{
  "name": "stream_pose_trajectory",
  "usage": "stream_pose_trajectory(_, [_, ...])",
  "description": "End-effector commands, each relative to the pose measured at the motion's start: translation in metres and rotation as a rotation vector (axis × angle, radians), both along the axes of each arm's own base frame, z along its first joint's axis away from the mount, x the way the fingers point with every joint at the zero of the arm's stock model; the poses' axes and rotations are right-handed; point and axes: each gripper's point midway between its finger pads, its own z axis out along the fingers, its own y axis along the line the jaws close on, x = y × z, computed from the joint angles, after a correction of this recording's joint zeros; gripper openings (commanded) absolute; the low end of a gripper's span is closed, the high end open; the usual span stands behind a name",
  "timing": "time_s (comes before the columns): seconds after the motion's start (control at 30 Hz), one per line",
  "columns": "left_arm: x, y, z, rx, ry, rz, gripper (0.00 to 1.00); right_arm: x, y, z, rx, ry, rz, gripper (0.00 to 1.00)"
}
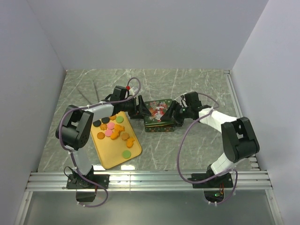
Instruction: Pack the cookies
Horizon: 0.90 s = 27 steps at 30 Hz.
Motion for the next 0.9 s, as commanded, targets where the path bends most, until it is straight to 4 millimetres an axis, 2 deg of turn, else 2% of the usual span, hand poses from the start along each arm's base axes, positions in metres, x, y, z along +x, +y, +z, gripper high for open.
stream_pose_trajectory(0.0, [0.009, -0.007, 0.006, -0.001, -0.052, -0.019, 0.75, 0.002, -0.010, 0.020, -0.052, -0.039, -0.002, 0.70])
stream_pose_trajectory(0.27, [0.010, -0.008, 0.002, 0.004, -0.052, -0.027, 0.74, -0.009, -0.025, 0.027, -0.136, -0.029, -0.005, 0.72])
stream_pose_trajectory(0.57, [0.005, -0.009, -0.007, 0.030, -0.027, -0.039, 0.74, -0.039, -0.048, 0.035, -0.225, -0.019, -0.006, 0.72])
stream_pose_trajectory(0.73, [0.003, -0.013, -0.009, 0.041, -0.028, -0.051, 0.74, -0.045, -0.064, 0.038, -0.273, -0.044, -0.026, 0.72])
stream_pose_trajectory(0.87, [0.001, -0.015, -0.011, 0.052, -0.025, -0.060, 0.73, -0.039, -0.083, 0.036, -0.257, -0.050, -0.095, 0.71])
